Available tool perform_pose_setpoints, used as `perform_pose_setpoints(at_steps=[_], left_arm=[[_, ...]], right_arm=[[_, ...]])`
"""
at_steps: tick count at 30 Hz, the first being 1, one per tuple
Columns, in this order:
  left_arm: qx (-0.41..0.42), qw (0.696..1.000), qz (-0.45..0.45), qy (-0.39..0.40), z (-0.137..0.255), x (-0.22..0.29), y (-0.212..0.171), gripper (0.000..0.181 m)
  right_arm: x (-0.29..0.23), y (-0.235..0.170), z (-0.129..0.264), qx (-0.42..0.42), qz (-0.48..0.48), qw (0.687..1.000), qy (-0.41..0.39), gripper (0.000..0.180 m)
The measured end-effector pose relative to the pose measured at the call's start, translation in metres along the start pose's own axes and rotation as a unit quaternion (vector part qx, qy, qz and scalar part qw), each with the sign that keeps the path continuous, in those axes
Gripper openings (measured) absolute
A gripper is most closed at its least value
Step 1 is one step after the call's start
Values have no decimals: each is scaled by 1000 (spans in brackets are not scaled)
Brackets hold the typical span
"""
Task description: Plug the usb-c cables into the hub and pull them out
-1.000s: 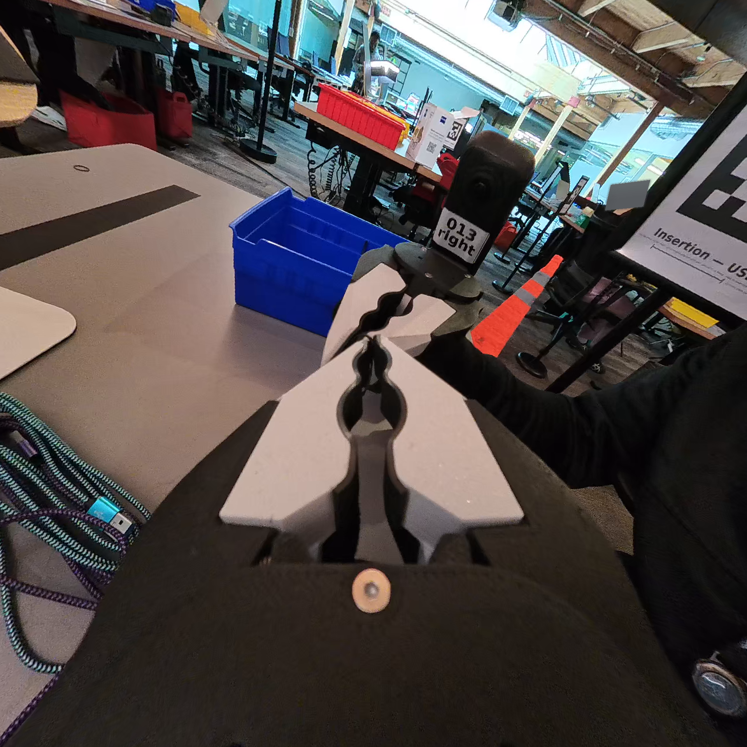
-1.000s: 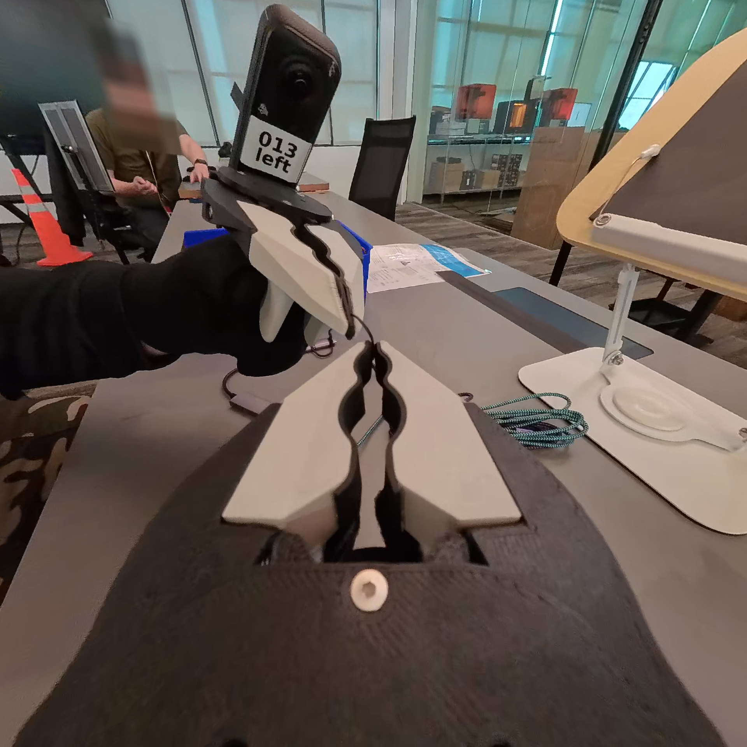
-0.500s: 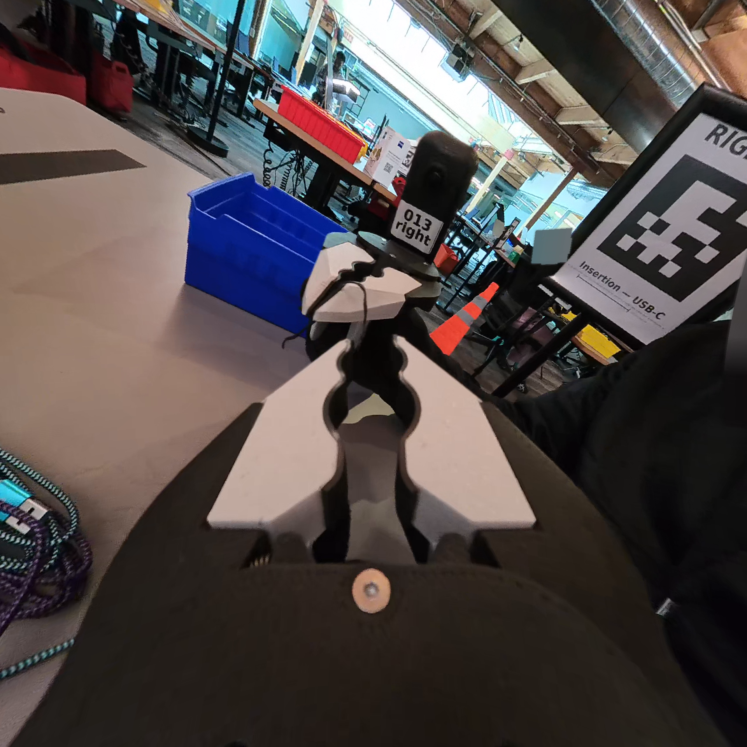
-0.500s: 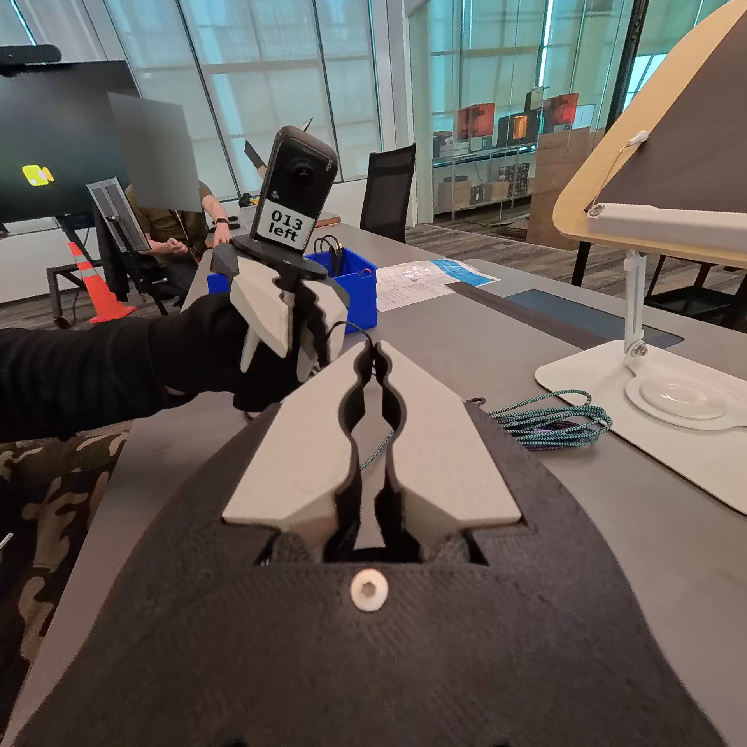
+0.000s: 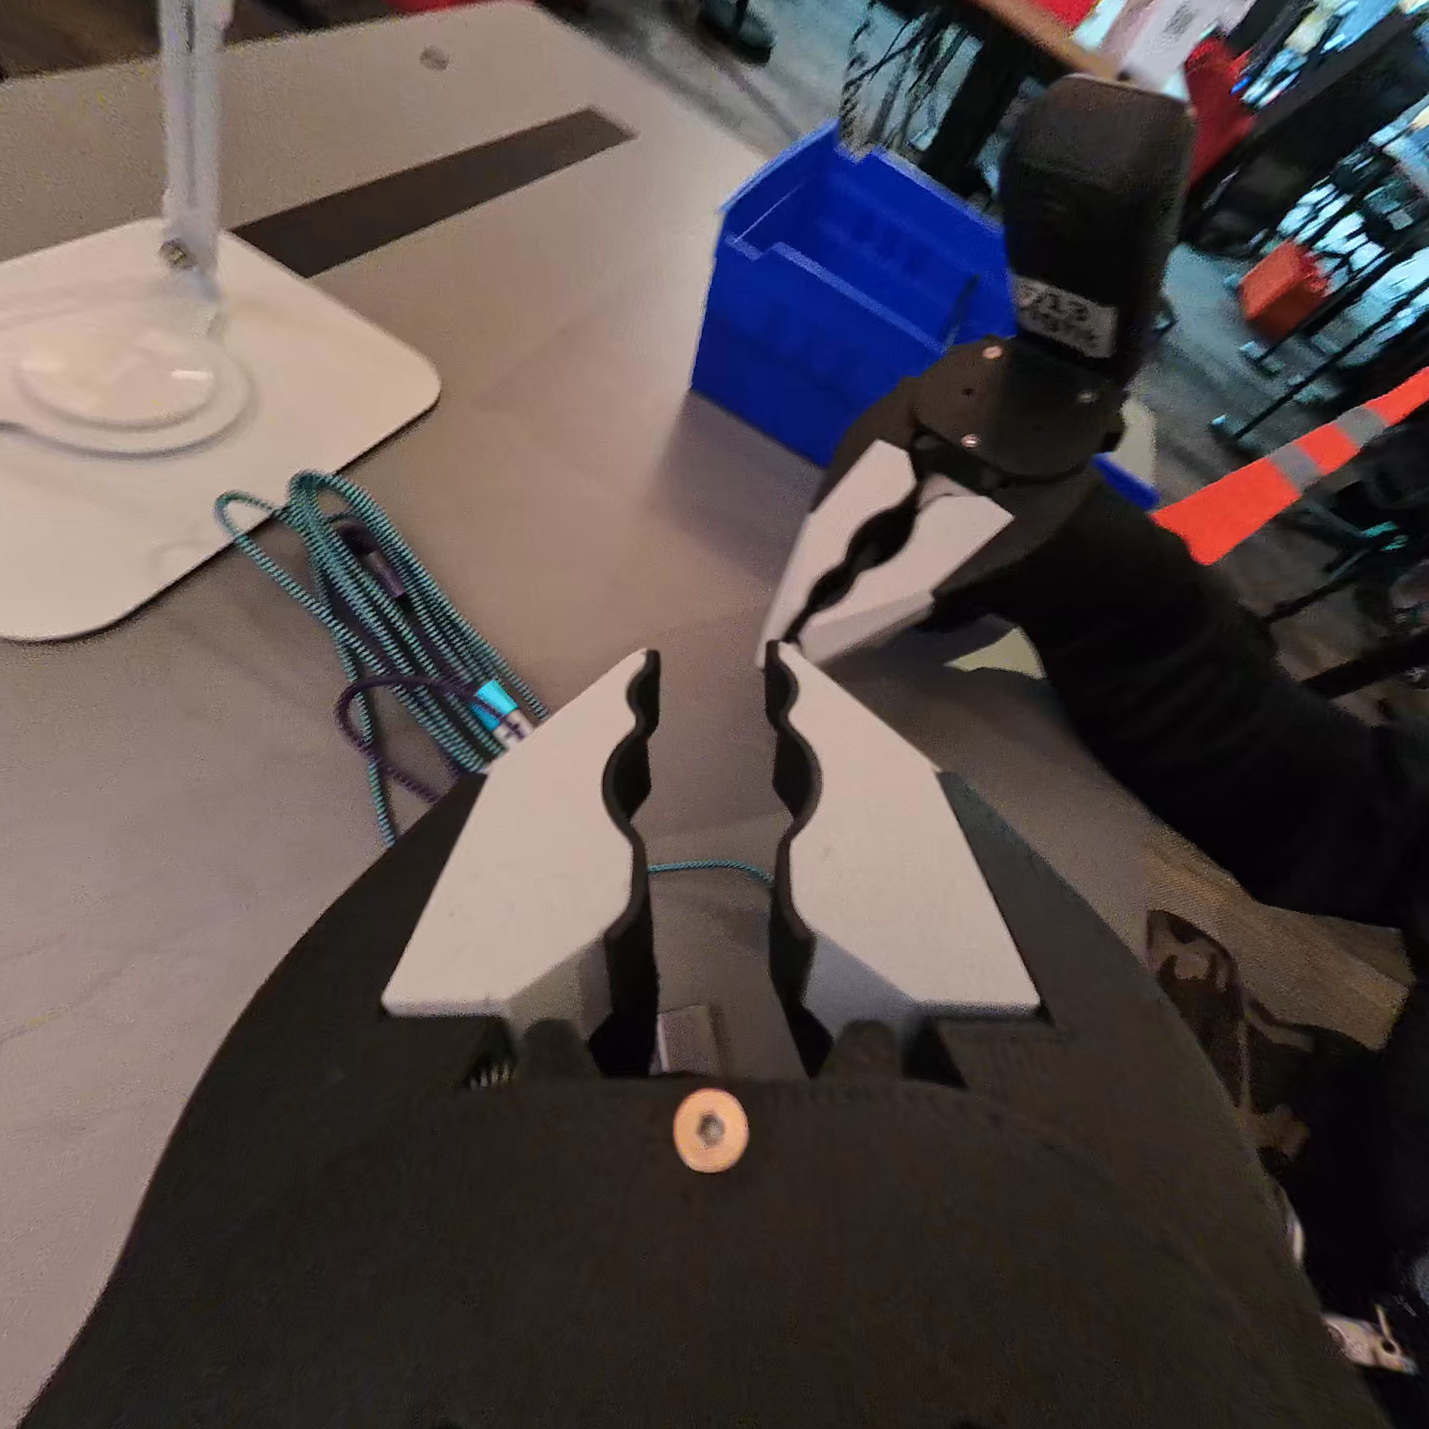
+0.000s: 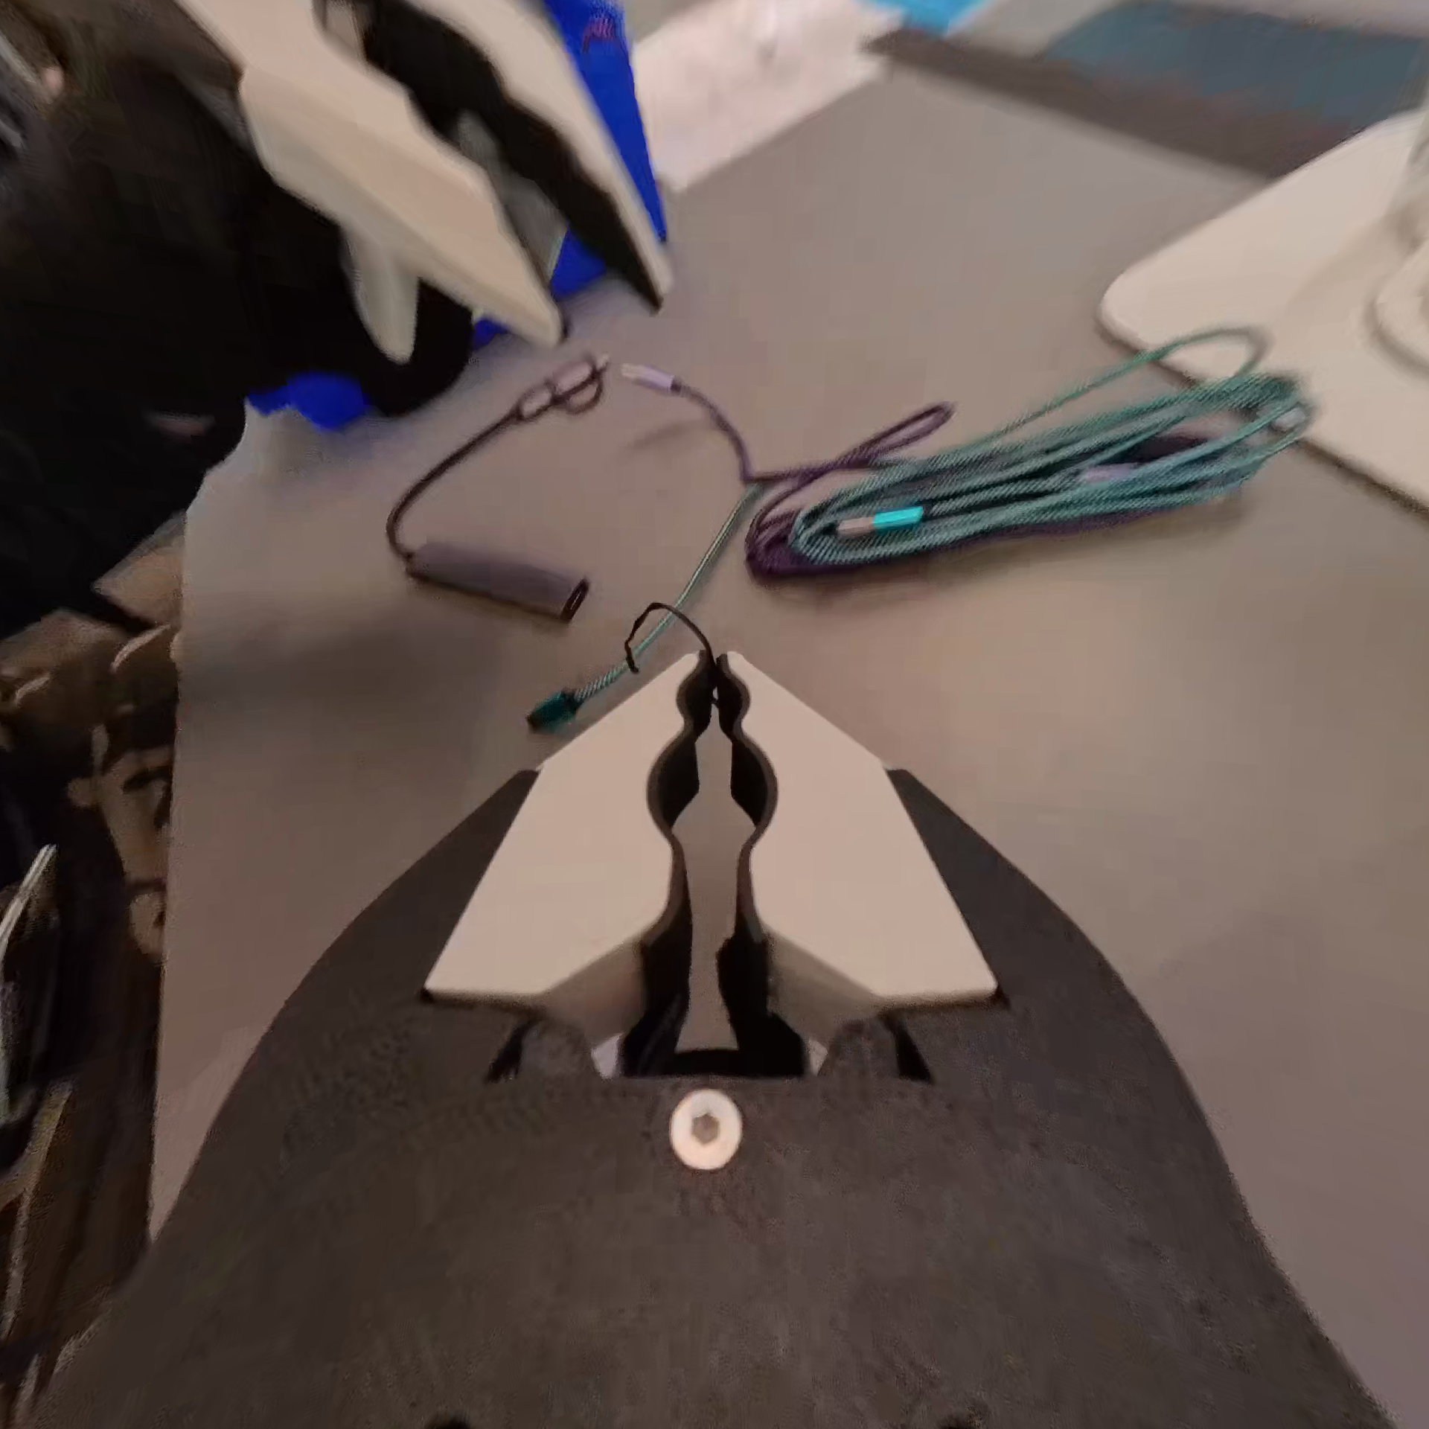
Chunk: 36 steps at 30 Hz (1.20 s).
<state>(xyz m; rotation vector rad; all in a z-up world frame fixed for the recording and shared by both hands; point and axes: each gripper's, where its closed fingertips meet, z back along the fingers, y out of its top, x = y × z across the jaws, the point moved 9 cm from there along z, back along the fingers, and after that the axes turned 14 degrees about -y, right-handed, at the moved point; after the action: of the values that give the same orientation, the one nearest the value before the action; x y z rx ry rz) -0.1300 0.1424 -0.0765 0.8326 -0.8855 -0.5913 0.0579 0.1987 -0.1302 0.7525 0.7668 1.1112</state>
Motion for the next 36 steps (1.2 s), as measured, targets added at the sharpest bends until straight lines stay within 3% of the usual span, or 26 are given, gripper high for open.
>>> perform_pose_setpoints(at_steps=[6, 9, 15, 19, 20, 27, 33, 36], left_arm=[[-114, 990, 25, 75, -26, -36, -12, 56], [-188, 972, 0, 141, -44, -44, -18, 79], [-298, 933, 15, 204, -73, -64, -37, 81], [-277, 938, 39, 202, -74, -70, -35, 61], [-274, 939, 41, 206, -71, -71, -34, 41], [-163, 971, 85, 156, -48, -76, -37, 25], [-11, 991, 107, 78, -12, -65, -29, 16], [12, 993, 102, 64, -1, -66, -32, 14]], right_arm=[[-1, -23, -23, -102, 21, 995, 5, 0], [3, -24, -26, -104, 11, 994, -4, 21], [9, -18, -20, -73, 4, 997, -14, 21], [11, -14, -17, -51, -1, 998, -26, 19], [12, -13, -16, -44, -2, 999, -29, 18], [17, -1, -12, 30, -31, 998, -35, 22], [24, 16, -29, 36, -120, 992, 16, 49], [24, 25, -42, 6, -98, 995, 23, 52]])
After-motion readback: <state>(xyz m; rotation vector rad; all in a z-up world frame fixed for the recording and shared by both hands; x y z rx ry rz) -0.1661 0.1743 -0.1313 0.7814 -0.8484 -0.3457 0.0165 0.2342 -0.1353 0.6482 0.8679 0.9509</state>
